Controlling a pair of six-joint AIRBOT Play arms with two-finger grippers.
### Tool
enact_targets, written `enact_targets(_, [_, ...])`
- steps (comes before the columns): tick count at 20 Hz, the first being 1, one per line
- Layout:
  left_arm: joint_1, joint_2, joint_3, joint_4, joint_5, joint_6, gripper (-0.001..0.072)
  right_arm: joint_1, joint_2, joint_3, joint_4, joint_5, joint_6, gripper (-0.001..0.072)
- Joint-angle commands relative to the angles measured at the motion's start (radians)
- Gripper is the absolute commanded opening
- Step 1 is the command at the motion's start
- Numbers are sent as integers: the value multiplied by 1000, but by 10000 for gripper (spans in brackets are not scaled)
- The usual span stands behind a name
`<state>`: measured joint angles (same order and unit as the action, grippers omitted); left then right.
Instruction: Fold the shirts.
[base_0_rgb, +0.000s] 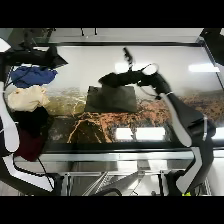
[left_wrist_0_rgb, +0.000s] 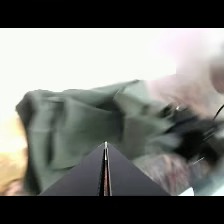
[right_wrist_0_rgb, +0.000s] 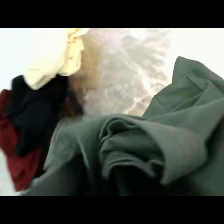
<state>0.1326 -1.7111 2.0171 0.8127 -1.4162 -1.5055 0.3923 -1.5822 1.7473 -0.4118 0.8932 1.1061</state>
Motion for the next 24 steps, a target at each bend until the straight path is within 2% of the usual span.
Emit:
enact_targets(1, [107, 18, 0, 24, -52, -2, 13, 168, -129, 2, 32, -323, -77, 562])
enact_targets(2, [119, 18, 0, 25, -54, -2, 13, 181, -137, 2, 83, -349, -123, 617])
enact_targets(4, [133, 18, 0, 25, -50, 6, 13, 167, -109, 9, 117, -333, -208, 611])
enact_targets(6, [133, 18, 0, 25, -52, 16, 13, 109, -48, 9, 56, -262, -212, 609])
enact_targets(10, [111, 18, 0, 25, -58, 17, 13, -92, 55, 9, -134, -40, -24, 608])
enact_targets(12, [89, 18, 0, 25, -59, 17, 13, -200, 65, 8, -300, 82, 112, 609])
enact_targets(14, [68, 18, 0, 25, -59, 17, 13, -275, 63, -12, -439, 182, 193, 610])
enact_targets(16, [50, 18, 0, 25, -57, 17, 13, -323, 58, -59, -494, 219, 207, 612])
enact_targets(21, [19, 16, 0, 26, -42, 17, 13, -322, -19, -133, -492, 209, 200, 613])
enact_targets(24, [17, 15, 0, 26, -48, 17, 13, -309, -72, -133, -406, 215, 152, 613])
